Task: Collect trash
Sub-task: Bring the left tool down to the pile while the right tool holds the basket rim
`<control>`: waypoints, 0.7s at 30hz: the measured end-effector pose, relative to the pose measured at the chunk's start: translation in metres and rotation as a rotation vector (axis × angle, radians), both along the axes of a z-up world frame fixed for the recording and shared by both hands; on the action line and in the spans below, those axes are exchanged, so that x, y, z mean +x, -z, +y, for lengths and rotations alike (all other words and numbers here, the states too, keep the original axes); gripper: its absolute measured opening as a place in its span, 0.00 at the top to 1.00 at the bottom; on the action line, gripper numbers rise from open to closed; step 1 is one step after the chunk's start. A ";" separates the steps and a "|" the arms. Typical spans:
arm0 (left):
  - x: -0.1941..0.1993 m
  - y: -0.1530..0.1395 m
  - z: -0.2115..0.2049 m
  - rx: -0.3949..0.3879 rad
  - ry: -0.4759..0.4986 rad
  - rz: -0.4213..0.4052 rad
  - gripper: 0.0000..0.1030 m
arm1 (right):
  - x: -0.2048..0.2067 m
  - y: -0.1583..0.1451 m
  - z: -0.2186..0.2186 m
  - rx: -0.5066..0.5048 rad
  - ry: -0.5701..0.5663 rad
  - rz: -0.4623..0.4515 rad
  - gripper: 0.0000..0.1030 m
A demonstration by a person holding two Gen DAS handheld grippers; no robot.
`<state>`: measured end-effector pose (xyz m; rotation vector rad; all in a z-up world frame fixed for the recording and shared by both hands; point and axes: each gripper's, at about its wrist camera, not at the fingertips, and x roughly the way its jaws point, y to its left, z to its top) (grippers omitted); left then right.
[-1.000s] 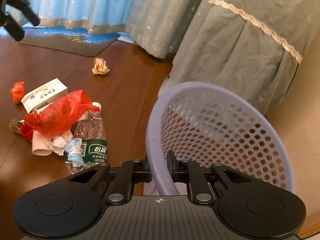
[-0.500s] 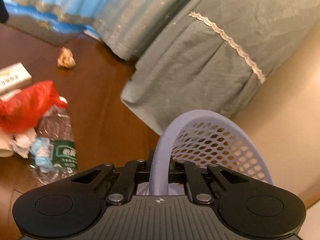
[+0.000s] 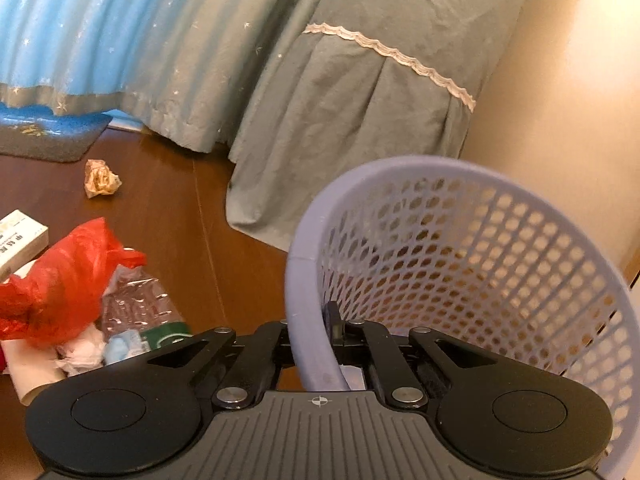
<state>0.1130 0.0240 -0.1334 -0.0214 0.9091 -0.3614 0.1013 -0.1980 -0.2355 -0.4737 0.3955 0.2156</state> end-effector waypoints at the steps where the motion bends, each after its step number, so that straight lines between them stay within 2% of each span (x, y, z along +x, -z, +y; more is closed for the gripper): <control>1: -0.002 0.001 0.000 0.005 0.000 0.007 0.01 | -0.001 0.001 0.001 0.009 -0.006 0.008 1.00; 7: -0.011 0.006 0.000 0.038 0.004 -0.004 0.01 | -0.006 0.012 0.016 0.000 -0.029 0.041 0.98; 12: -0.003 0.015 -0.004 0.017 -0.022 0.004 0.01 | 0.001 0.015 0.025 0.005 0.001 0.079 0.96; 21: 0.007 0.021 -0.002 0.021 -0.053 -0.027 0.02 | 0.016 0.039 0.050 -0.096 0.006 0.075 0.92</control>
